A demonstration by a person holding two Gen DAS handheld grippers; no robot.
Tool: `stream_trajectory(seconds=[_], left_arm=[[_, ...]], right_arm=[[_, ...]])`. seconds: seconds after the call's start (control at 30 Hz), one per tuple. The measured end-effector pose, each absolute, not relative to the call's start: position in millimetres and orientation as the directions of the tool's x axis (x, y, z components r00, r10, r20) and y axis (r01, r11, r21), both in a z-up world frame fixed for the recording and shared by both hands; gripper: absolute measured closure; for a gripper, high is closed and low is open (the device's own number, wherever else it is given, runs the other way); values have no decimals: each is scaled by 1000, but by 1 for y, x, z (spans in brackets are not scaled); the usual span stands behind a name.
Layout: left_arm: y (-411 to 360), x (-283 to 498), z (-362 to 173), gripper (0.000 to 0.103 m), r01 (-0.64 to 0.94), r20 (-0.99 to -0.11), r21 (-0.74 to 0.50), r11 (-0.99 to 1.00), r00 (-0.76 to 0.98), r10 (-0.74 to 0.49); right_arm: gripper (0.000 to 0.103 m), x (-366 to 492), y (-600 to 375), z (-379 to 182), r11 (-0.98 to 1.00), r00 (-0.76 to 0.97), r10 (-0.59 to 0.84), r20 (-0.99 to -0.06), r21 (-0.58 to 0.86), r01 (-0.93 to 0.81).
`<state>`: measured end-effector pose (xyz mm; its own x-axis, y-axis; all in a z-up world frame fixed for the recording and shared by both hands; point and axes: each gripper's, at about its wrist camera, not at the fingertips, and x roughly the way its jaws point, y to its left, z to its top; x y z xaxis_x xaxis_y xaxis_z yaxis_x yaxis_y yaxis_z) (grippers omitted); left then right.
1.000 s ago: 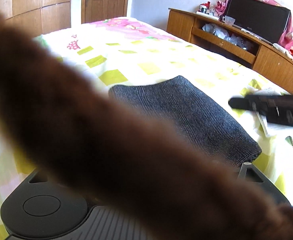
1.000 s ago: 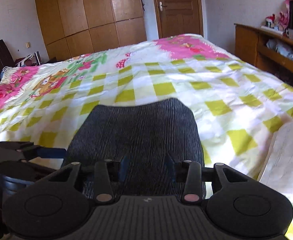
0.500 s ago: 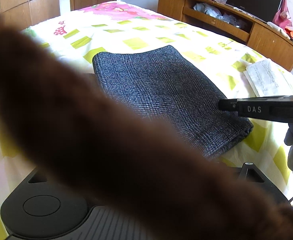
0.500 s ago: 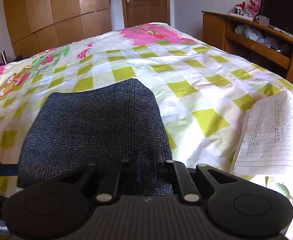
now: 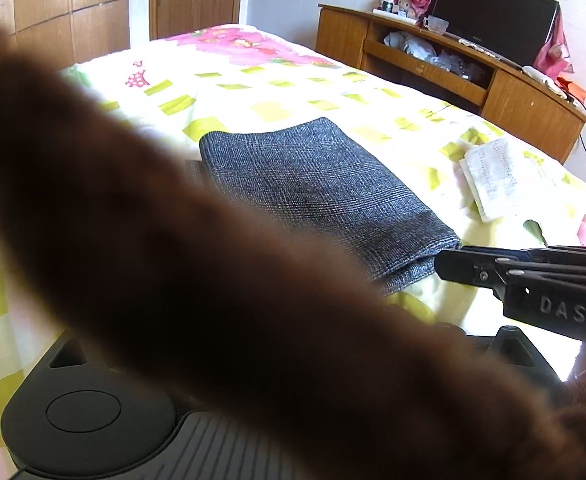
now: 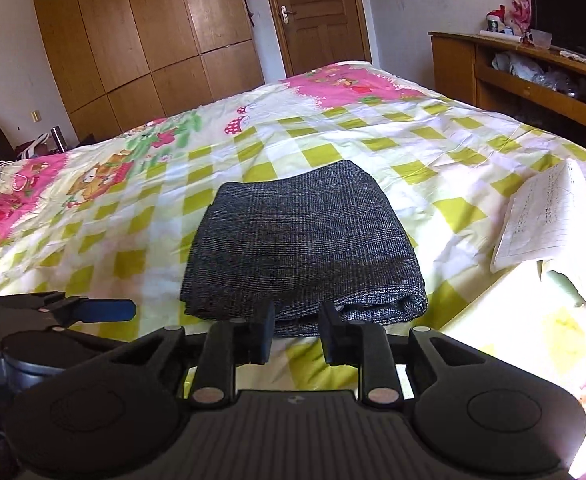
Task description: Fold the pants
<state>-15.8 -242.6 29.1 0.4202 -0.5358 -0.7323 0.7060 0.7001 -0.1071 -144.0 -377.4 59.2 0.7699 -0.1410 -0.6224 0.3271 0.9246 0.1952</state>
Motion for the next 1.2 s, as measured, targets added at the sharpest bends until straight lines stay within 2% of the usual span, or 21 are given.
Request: stream_trajectory(seconds=[0.37,0.5,0.73,0.8,0.87,1.2], left_arm=[[-203,-41,67,3,690,-626,-122,713,504,-595],[-194,-48,82,0,675,-590,-109,729,547,-594],[-181,-66,104,0,652,-474,-56,756,649,-595],[-181,-64,106,0,645,-481,-77,760,644,-595],[-183,-60,104,0,639,-523,-98,762,619,-586],[-183,-67,83,0,643,-579,-71,763,596,-556]], right_arm=[[63,-175,-344,92,933,826,-155,-542,196,303],[63,-181,-337,97,935,841,-144,-522,207,289],[63,-190,-330,103,938,856,-153,-493,201,283],[63,-193,-331,103,935,859,-156,-487,208,288],[63,-195,-331,102,932,860,-163,-485,211,296],[62,-201,-334,80,909,826,-198,-527,216,355]])
